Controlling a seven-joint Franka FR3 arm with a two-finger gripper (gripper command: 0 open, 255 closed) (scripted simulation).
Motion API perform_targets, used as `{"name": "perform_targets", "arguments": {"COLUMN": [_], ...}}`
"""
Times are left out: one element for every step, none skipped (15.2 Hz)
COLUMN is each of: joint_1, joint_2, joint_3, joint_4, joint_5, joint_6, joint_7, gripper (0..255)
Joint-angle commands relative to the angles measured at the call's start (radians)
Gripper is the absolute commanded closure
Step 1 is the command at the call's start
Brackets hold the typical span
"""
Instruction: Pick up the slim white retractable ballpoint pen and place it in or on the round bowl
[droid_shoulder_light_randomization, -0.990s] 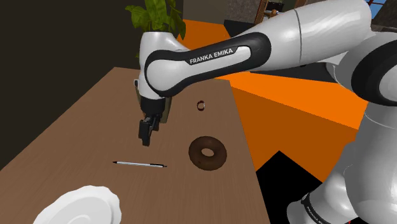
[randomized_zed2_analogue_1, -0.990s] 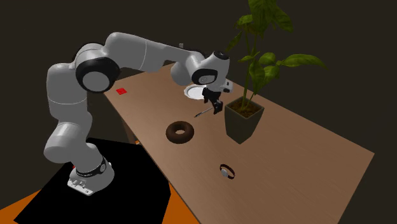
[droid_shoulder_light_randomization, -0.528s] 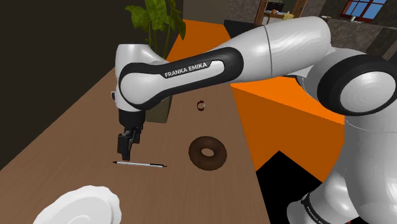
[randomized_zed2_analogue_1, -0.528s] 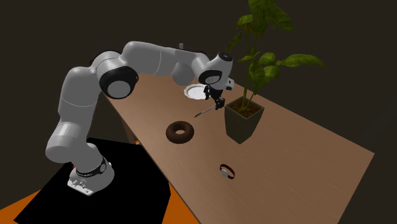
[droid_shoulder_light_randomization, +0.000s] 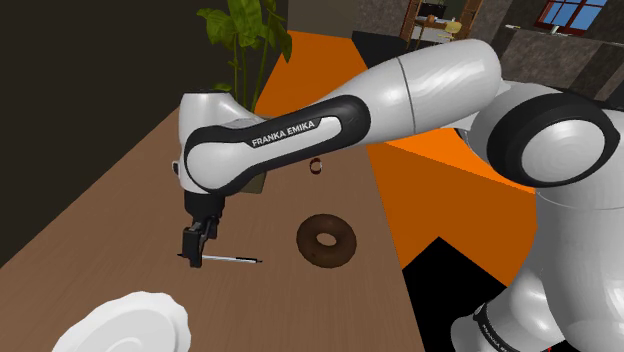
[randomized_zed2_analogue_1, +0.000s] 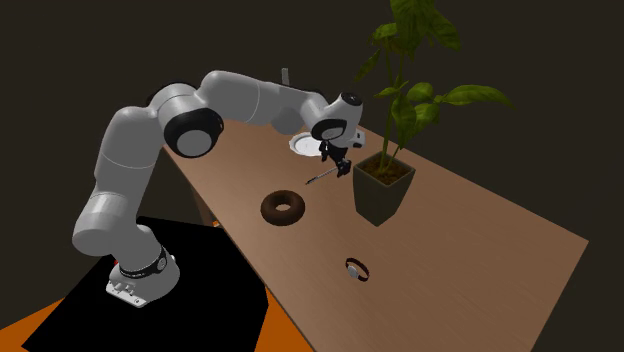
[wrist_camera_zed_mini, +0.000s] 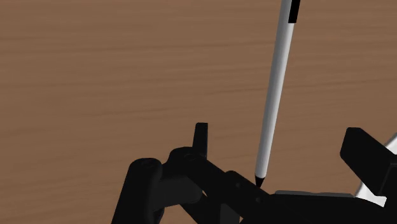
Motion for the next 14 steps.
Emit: {"name": "perform_targets", "arguments": {"joint_1": [0.001, 0.001, 0.001, 0.001, 0.001, 0.001, 0.001, 0.001, 0.001, 0.001, 0.001, 0.001, 0.001, 0.001], "joint_2": [0.002, 0.002, 0.002, 0.002, 0.002, 0.002, 0.002, 0.002, 0.002, 0.002, 0.002, 0.002, 0.002, 0.002], "joint_3": [0.000, 0.000, 0.000, 0.000, 0.000, 0.000, 0.000, 0.000, 0.000, 0.000, 0.000, 0.000, 0.000, 0.000], "joint_4": [-0.001, -0.001, -0.001, -0.001, -0.001, -0.001, -0.001, -0.001, -0.001, -0.001, -0.001, -0.001, -0.001, -0.001], "joint_5": [0.000, 0.000, 0.000, 0.000, 0.000, 0.000, 0.000, 0.000, 0.000, 0.000, 0.000, 0.000, 0.000, 0.000], "joint_6": [0.003, 0.003, 0.003, 0.003, 0.003, 0.003, 0.003, 0.003, 0.003, 0.004, 0.004, 0.004, 0.004, 0.004], "joint_7": [0.000, 0.000, 0.000, 0.000, 0.000, 0.000, 0.000, 0.000, 0.000, 0.000, 0.000, 0.000, 0.000, 0.000], "gripper": [0, 0, 0, 0, 0, 0, 255, 255, 255, 255, 255, 255, 255, 255]}}
